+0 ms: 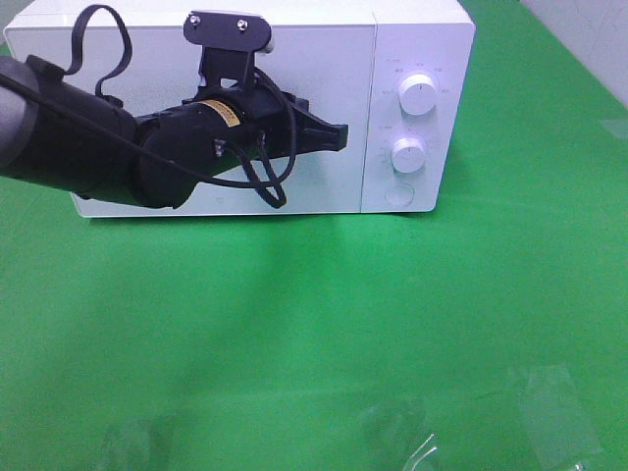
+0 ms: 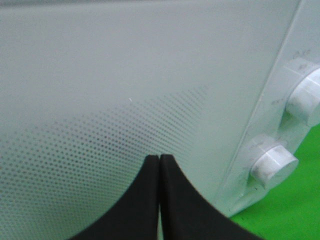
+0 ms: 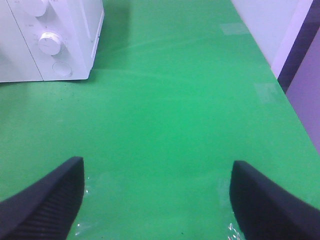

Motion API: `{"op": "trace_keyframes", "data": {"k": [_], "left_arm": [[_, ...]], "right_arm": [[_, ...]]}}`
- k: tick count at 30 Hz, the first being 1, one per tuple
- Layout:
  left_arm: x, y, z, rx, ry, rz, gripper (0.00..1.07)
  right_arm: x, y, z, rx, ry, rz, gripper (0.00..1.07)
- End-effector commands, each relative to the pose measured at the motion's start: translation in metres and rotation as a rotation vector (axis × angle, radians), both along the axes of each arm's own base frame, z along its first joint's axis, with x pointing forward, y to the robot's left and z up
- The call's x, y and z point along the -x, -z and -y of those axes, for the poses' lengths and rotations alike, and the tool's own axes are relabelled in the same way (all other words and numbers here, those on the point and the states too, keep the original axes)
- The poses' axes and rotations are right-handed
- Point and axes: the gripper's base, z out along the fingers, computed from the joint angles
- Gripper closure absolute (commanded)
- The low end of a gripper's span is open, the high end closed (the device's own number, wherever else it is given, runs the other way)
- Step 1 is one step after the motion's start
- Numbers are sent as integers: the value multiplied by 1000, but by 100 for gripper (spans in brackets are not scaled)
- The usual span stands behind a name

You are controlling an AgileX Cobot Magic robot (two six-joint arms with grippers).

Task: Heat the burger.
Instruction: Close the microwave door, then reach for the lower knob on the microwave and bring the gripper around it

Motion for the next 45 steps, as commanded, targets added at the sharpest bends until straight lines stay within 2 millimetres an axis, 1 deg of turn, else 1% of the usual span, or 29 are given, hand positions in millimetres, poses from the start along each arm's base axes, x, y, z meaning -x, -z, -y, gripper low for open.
{"op": "trace_keyframes", "data": {"k": [1,2,3,4,5,7,8,9,10,11,12,13,14,21,25,28,29,32,34,35,36,37,38,39,40,41,43,44,45], "left_arm": [[11,-10,7,-14,39,-37,107],[22,-11,10,-38,72,-84,104],[22,-11,10,-38,72,-84,104],[33,-11,12,-61,105,-131,95],[33,-11,12,-61,105,-131,95],[49,-11,13,-121,160,-242,68],[49,-11,13,-121,160,-242,68],[57,-11,12,-155,184,-312,44],[57,-11,12,-155,184,-312,44],[63,-10,9,-176,195,-386,21],[63,-10,9,-176,195,-386,21],[70,-9,6,-202,207,-481,4],[77,-10,3,-237,228,-547,5],[97,-20,-8,-351,299,-683,6],[115,-40,-29,-514,360,-745,6],[116,-48,-38,-523,335,-768,6],[113,-56,-50,-512,279,-792,6],[110,-59,-57,-505,248,-801,6],[98,-71,-88,-471,150,-834,6],[98,-71,-88,-471,150,-834,6],[92,-79,-107,-447,96,-851,6],[92,-79,-107,-447,96,-851,6],[88,-84,-125,-428,44,-875,6],[88,-84,-125,-428,44,-875,6],[84,-89,-143,-409,-11,-903,6],[84,-89,-143,-409,-11,-903,6],[83,-96,-173,-390,-93,-948,6],[83,-96,-173,-390,-93,-948,6],[85,-101,-193,-377,-150,-978,6]], "right_arm": [[3,0,0,2,5,36,32],[3,0,0,2,5,36,32],[3,0,0,2,5,36,32],[3,0,0,2,5,36,32],[3,0,0,2,5,36,32],[3,0,0,2,5,36,32],[3,0,0,2,5,36,32],[3,0,0,2,5,36,32],[3,0,0,2,5,36,32],[3,0,0,2,5,36,32],[3,0,0,2,5,36,32],[3,0,0,2,5,36,32],[3,0,0,2,5,36,32],[3,0,0,2,5,36,32],[3,0,0,2,5,36,32],[3,0,0,2,5,36,32],[3,0,0,2,5,36,32],[3,0,0,2,5,36,32],[3,0,0,2,5,36,32],[3,0,0,2,5,36,32],[3,0,0,2,5,36,32],[3,0,0,2,5,36,32],[3,0,0,2,5,36,32],[3,0,0,2,5,36,32],[3,0,0,2,5,36,32],[3,0,0,2,5,36,32],[3,0,0,2,5,36,32],[3,0,0,2,5,36,32],[3,0,0,2,5,36,32]]}}
